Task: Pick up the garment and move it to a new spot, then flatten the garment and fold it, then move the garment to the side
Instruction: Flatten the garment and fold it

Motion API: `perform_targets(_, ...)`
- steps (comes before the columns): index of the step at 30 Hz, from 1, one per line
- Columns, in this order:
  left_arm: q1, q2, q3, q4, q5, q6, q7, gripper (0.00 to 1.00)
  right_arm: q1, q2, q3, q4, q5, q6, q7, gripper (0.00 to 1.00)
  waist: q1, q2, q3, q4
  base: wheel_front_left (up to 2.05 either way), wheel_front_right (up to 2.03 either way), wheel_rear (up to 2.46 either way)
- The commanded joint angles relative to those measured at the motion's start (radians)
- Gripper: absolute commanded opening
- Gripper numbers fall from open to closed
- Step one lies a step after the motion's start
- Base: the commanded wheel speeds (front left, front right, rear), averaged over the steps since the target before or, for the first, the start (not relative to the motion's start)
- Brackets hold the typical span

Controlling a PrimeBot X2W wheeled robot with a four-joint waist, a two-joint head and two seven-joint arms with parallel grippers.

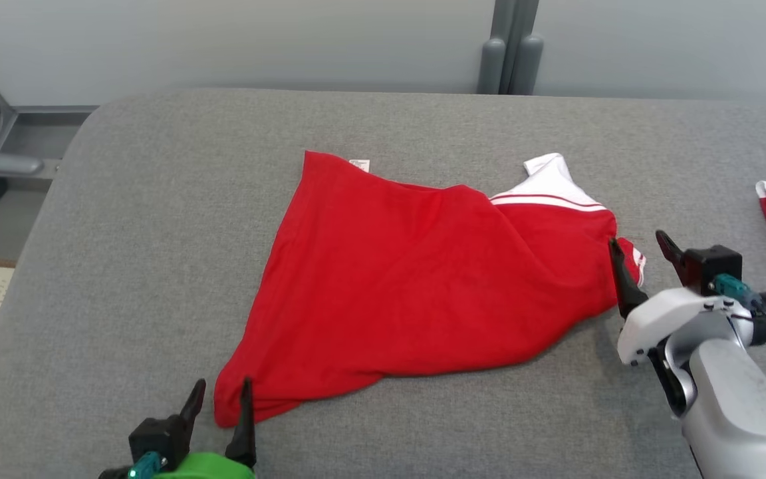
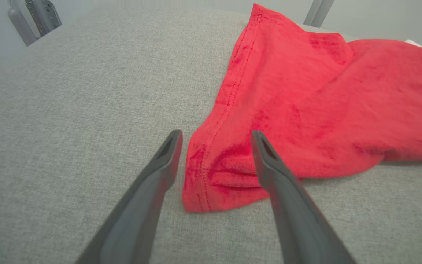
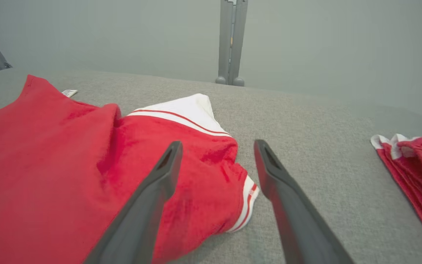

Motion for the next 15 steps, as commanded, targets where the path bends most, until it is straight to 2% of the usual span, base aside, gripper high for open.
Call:
perform_targets(1, -0.021, 0.004, -0.005, -0.011, -0.009, 0.008, 0.0, 1.0, -0.022, -0.008, 0.01, 0.006, 0.002, -0.001, 0.006, 1.0, 0.0, -0.0001, 0.031, 0.033, 0.0, 0.0, 0.0)
perform_targets(10, -0.052, 0.004, -0.097, -0.081, -0.045, 0.041, 0.0, 1.0, -0.181, -0.034, 0.211, 0.095, 0.073, -0.001, 0.117, 1.0, 0.0, -0.0001, 0.084, 0.132, 0.0, 0.0, 0.0)
perform_targets(15, -0.05, 0.004, -0.121, -0.101, -0.055, 0.049, 0.0, 1.0, -0.227, -0.05, 0.277, 0.154, 0.098, -0.001, 0.181, 1.0, 0.0, -0.0001, 0.094, 0.169, 0.0, 0.0, 0.0)
